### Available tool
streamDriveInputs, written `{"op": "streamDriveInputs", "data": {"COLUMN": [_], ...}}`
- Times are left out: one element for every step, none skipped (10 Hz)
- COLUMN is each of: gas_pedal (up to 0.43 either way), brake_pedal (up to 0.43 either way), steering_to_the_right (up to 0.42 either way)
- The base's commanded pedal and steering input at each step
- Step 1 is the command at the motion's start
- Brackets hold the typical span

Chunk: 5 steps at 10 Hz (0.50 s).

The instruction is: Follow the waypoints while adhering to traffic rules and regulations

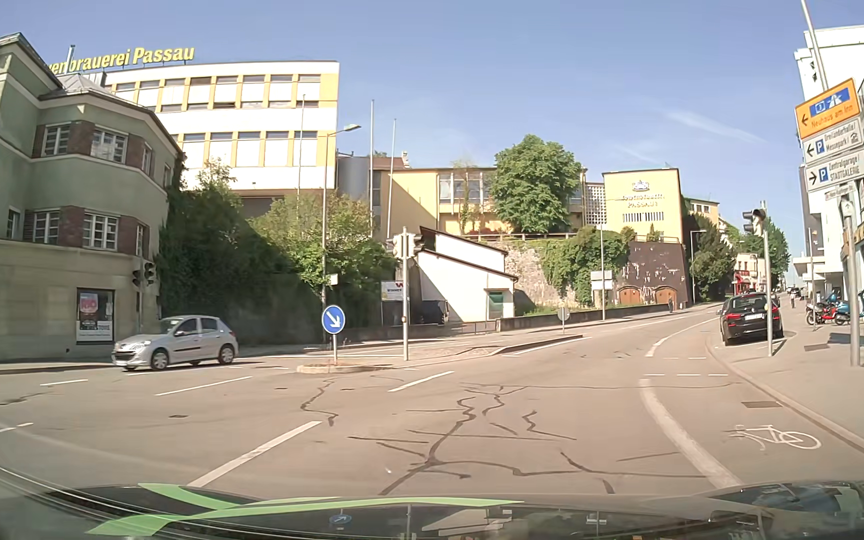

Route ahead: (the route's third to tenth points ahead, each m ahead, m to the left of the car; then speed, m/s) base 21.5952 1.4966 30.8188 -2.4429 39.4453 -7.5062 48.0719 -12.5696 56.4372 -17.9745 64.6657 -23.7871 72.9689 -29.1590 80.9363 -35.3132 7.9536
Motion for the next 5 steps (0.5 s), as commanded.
{"op": "streamDriveInputs", "data": {"gas_pedal": [0.150, 0.150, 0.150, 0.150, 0.150], "brake_pedal": [0.000, 0.000, 0.000, 0.000, 0.000], "steering_to_the_right": [0.079, 0.079, 0.079, 0.079, 0.080]}}
